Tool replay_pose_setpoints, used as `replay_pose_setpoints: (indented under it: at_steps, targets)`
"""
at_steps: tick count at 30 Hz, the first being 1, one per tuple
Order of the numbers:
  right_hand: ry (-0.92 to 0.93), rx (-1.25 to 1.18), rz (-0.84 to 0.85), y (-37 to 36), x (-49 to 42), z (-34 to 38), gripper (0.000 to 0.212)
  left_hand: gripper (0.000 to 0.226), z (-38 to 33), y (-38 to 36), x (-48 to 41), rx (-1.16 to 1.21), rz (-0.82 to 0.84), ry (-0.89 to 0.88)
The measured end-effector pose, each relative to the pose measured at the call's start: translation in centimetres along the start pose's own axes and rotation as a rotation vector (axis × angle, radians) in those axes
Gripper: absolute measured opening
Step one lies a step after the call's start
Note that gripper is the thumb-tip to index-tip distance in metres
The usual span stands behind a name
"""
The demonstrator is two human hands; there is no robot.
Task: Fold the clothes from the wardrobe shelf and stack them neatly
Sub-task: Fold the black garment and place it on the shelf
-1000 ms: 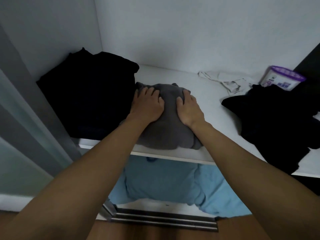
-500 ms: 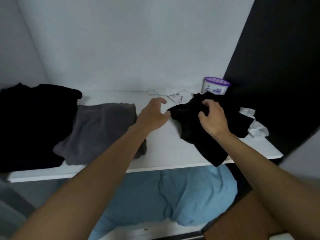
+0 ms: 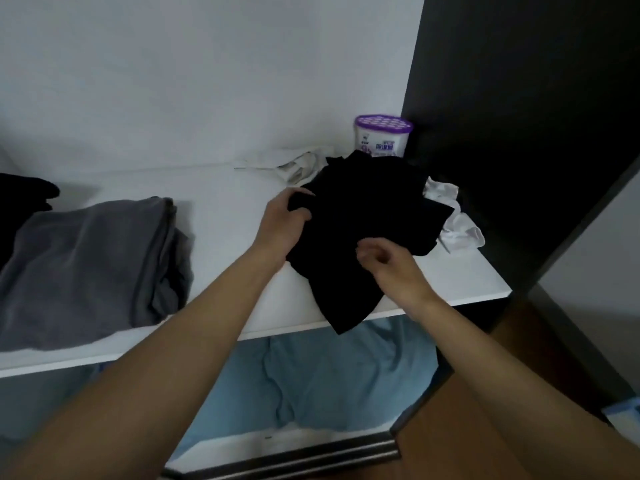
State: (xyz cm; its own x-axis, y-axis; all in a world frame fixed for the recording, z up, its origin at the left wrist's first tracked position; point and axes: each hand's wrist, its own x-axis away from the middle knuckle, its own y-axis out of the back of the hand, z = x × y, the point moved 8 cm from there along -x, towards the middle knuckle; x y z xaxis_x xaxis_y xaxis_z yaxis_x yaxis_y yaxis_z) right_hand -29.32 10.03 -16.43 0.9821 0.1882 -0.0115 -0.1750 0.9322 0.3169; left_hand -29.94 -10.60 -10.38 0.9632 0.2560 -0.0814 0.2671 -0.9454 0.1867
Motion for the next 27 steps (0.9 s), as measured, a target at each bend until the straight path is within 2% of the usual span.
replay_pose_setpoints:
  at_steps: [2, 4, 6, 8, 10, 12, 15, 18, 20, 24, 25, 27]
  targets:
    - [-0.192, -0.335, -0.013, 0.6, -1.2, -0.3, 0.023, 0.040, -1.2, 0.4, 1.5, 0.188, 0.059, 0.000]
    - [-0.383, -0.597, 0.094, -0.2, -2.3, 0.2, 0.046, 0.038, -2.5, 0.3, 3.5, 0.256, 0.230, -0.047]
    - [-0.441, -0.813, 0.252, -1.8, -2.9, 2.2, 0.057, 0.037, -3.3, 0.0, 5.7, 0.174, 0.424, -0.079]
    - [-0.399, -0.928, 0.275, -2.9, -2.9, 4.1, 0.047, 0.041, -2.9, 0.0, 7.4, 0.006, 0.544, -0.071]
    - [-0.320, -0.987, 0.182, -3.3, -2.5, 5.5, 0.042, 0.049, -2.1, 1.3, 8.1, -0.081, 0.511, -0.042]
    - [-0.209, -1.056, 0.132, -3.1, -1.5, 7.0, 0.047, 0.057, -1.6, 3.5, 8.5, -0.029, 0.391, -0.009]
    - [-0.038, -1.116, 0.155, -2.3, 1.2, 10.1, 0.049, 0.060, -1.8, 6.6, 9.3, 0.140, 0.234, 0.029]
    - [0.092, -1.097, 0.192, -2.6, 5.1, 13.1, 0.053, 0.054, -2.2, 8.5, 10.7, 0.185, 0.165, 0.045]
    - [0.118, -1.100, 0.153, -3.1, 7.6, 14.6, 0.053, 0.048, -1.8, 9.4, 12.4, 0.130, 0.192, 0.054]
    - [0.105, -1.171, 0.026, -4.5, 12.5, 16.1, 0.046, 0.026, 0.4, 11.0, 17.4, -0.186, 0.376, -0.007]
    - [0.088, -1.191, -0.002, -4.9, 13.7, 16.0, 0.047, 0.022, 1.4, 11.3, 18.6, -0.190, 0.394, -0.007]
    - [0.048, -1.204, -0.048, -5.7, 16.3, 15.1, 0.054, 0.020, 3.1, 11.9, 21.0, -0.043, 0.386, -0.001]
